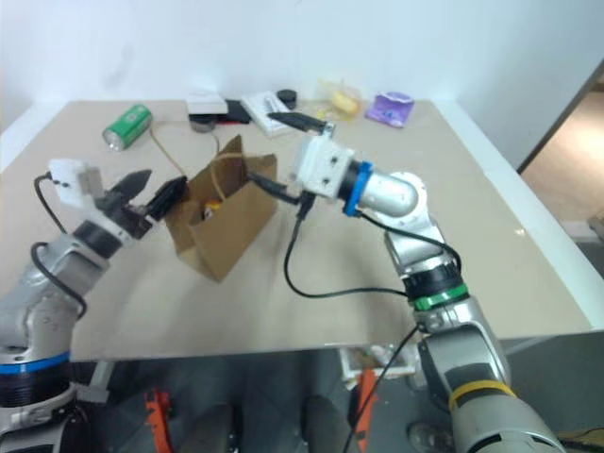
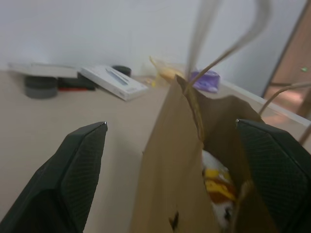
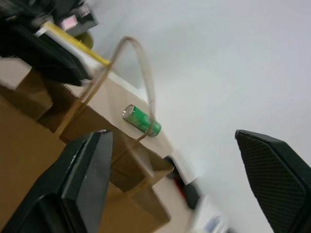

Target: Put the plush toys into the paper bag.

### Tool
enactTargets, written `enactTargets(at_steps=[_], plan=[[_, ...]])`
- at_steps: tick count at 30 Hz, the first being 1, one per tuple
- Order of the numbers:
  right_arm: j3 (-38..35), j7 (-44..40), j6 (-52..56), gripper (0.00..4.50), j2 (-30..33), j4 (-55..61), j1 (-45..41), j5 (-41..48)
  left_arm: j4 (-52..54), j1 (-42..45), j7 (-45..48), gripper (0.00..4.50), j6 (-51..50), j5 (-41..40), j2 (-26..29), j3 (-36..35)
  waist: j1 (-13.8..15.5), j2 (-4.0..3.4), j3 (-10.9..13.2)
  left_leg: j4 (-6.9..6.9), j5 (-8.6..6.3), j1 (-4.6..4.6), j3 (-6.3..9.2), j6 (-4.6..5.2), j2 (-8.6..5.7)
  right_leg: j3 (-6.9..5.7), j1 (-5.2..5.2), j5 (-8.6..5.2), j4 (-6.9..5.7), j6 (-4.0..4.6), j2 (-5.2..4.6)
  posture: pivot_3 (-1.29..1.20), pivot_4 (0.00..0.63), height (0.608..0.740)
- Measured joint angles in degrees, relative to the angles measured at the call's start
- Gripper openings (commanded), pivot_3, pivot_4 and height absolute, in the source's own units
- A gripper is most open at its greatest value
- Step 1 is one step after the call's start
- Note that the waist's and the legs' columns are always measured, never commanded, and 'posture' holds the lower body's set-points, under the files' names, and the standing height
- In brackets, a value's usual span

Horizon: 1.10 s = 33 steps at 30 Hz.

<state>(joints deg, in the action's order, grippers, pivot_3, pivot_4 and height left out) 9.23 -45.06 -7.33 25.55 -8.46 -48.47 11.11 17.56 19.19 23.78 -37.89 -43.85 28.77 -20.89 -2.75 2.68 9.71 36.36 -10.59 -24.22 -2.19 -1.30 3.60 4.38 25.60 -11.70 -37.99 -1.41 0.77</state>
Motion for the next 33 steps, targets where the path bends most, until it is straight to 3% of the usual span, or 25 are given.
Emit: enactTargets(at_steps=[7, 9, 10, 11, 13, 15, 16, 24, 33], plan=[[-4.67, -5.65, 33.2, 4.37, 4.49, 9.54, 6.15, 19.44, 0.35, -5.45, 10.48, 4.35, -5.41, -4.92, 9.52, -0.86, 0.02, -0.01, 0.01, -0.04, -0.02, 0.0, 0.07, 0.0, 0.03, -0.16, 0.0, -0.17, -0.01, 0.25, -0.02, 0.0, 0.15, 0.74], [-3.44, -7.37, 39.57, 3.51, 5.22, 11.92, 9.56, 21.4, -0.06, -6.63, 14.28, 4.5, -4.4, -3.42, 11.62, 0.29, 0.02, -0.01, 0.01, -0.05, -0.02, 0.01, 0.08, 0.01, 0.03, -0.17, 0.02, -0.2, -0.01, 0.3, -0.02, 0.0, 0.15, 0.74], [-1.93, -7.47, 41.18, 2.78, 4.65, 12.43, 10.22, 21.41, -0.28, -6.99, 15.62, 4.5, -3.62, -2.63, 11.93, 1.09, -0.07, -0.02, 0.01, -0.05, -0.03, 0.02, 0.08, 0.01, 0.03, -0.17, 0.04, -0.19, -0.01, 0.31, -0.01, 0.0, 0.15, 0.74], [-1.33, -7.5, 41.67, 2.57, 4.29, 12.63, 10.37, 21.42, -0.32, -7.02, 16.02, 4.5, -3.4, -2.31, 11.93, 1.45, -0.15, -0.03, 0.02, -0.05, -0.03, 0.01, 0.06, 0.01, 0.04, -0.17, 0.09, -0.17, -0.01, 0.34, -0.01, 0.0, 0.15, 0.74], [0.81, -7.3, 43.16, 1.71, 2.43, 12.92, 10.29, 20.92, -1.06, -7.08, 17.89, 4.5, -1.63, -0.3, 12.04, 3.32, -0.25, -0.04, 0.02, -0.06, -0.02, 0.0, 0.06, 0.01, 0.05, -0.17, 0.13, -0.14, -0.01, 0.38, 0.03, 0.0, 0.15, 0.74], [3.33, -7.04, 43.52, 0.49, 0.35, 12.75, 9.77, 19.44, -2.32, -7.07, 19.28, 4.5, 0.19, 1.57, 12.04, 4.64, -0.26, -0.04, 0.02, -0.06, -0.02, -0.01, 0.08, 0.01, 0.06, -0.17, 0.15, -0.13, -0.01, 0.39, 0.06, 0.0, 0.15, 0.74], [4.55, -6.91, 43.52, 0.14, -0.98, 12.38, 9.17, 18.62, -3.1, -7.04, 19.9, 4.5, 0.96, 2.5, 12.06, 5.19, -0.25, -0.04, 0.02, -0.06, -0.02, -0.02, 0.08, 0.01, 0.07, -0.17, 0.18, -0.13, -0.02, 0.4, 0.06, 0.0, 0.15, 0.74], [7.08, -4.55, 39.72, 0.04, -12.64, -1.56, -1.19, 11.1, -6.32, -4.83, 24.21, 4.5, 4.27, 6.42, 12.49, 7.6, -0.03, -0.03, 0.02, -0.07, -0.03, -0.27, 0.07, 0.0, 0.08, -0.17, 0.35, -0.16, -0.03, 0.32, 0.05, 0.0, 0.15, 0.74], [6.86, -2.34, 36.68, 0.04, -18.58, -8.1, -3.74, 6.57, -4.32, -4.71, 23.96, 4.5, 4.35, 7.84, 11.09, 9.1, -0.02, -0.03, 0.02, -0.07, -0.07, -0.42, 0.1, -0.05, 0.08, -0.18, 0.49, -0.1, -0.03, 0.05, 0.04, 0.0, 0.15, 0.74]])
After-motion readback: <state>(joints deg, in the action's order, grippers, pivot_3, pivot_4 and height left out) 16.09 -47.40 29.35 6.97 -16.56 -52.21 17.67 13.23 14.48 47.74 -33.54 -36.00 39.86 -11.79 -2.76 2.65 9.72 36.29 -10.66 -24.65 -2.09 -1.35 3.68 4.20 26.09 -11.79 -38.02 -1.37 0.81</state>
